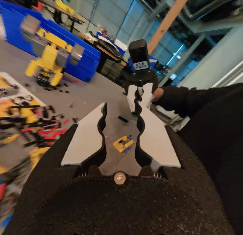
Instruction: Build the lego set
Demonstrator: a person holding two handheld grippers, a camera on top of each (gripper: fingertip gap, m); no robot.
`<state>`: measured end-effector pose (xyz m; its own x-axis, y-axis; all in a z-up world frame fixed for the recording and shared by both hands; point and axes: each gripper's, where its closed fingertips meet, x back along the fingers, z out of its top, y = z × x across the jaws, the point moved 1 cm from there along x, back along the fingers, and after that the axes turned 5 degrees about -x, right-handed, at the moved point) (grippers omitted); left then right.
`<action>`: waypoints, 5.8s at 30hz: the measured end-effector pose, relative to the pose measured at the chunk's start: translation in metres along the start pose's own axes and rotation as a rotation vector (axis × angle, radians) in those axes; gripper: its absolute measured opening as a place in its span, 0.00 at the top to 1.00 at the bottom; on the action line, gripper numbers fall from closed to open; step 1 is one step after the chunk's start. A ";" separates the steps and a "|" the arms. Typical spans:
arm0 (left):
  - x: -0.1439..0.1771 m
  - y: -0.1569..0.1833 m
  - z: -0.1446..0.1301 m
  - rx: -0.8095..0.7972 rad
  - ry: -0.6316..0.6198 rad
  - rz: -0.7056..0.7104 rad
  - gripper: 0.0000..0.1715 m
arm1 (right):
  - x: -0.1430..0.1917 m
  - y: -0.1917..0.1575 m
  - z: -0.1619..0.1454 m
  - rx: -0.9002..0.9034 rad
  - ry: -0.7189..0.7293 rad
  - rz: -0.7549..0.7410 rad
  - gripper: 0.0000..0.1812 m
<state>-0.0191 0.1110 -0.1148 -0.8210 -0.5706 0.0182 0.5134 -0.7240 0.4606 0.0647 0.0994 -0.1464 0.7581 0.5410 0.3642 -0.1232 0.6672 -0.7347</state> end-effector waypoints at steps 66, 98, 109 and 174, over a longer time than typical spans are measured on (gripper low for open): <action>-0.054 -0.004 -0.068 0.138 -0.281 0.026 0.98 | 0.013 0.049 -0.032 1.290 -0.384 -0.815 0.88; -0.045 -0.014 -0.058 0.123 -0.220 0.082 0.91 | -0.001 0.097 -0.035 0.370 -0.359 -0.610 0.96; -0.047 -0.015 -0.060 0.126 -0.227 0.084 0.90 | 0.048 0.113 -0.045 0.121 -0.228 -0.719 0.84; 0.007 -0.050 -0.036 0.150 -0.137 0.223 0.75 | -0.038 0.097 0.051 0.886 -0.216 -0.664 0.92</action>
<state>-0.0417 0.1298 -0.1697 -0.7232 -0.6442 0.2489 0.6508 -0.5152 0.5577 -0.0087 0.1702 -0.2019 0.7263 -0.0361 0.6864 -0.2132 0.9375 0.2749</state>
